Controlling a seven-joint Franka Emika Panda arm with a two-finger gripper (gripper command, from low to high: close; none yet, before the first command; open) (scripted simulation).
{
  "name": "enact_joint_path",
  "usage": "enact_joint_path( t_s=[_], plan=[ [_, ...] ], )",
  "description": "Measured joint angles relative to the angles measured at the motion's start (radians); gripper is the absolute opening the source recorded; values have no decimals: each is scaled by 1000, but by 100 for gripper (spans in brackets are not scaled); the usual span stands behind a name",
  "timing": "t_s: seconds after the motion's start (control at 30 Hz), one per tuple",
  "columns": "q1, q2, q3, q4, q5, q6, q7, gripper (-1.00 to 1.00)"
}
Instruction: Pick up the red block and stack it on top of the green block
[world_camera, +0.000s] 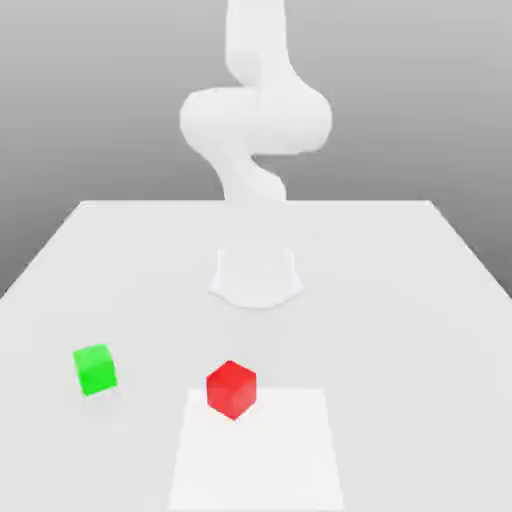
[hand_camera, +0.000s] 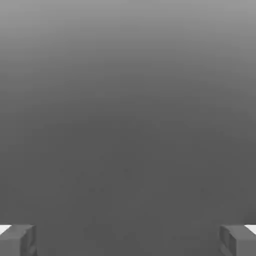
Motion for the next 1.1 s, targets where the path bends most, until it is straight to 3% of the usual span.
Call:
enact_joint_path(
  t_s=[0.53,0.77,0.8,1.0,1.1],
  plan=[
    [-148,524,82,-510,31,407,411,0],
    [-136,869,33,-537,-55,683,534,0],
    [-125,903,21,-532,-60,713,539,-100],
    [-120,920,16,-530,-67,729,544,-100],
    [-134,858,34,-539,-52,676,532,-100]
  ],
)
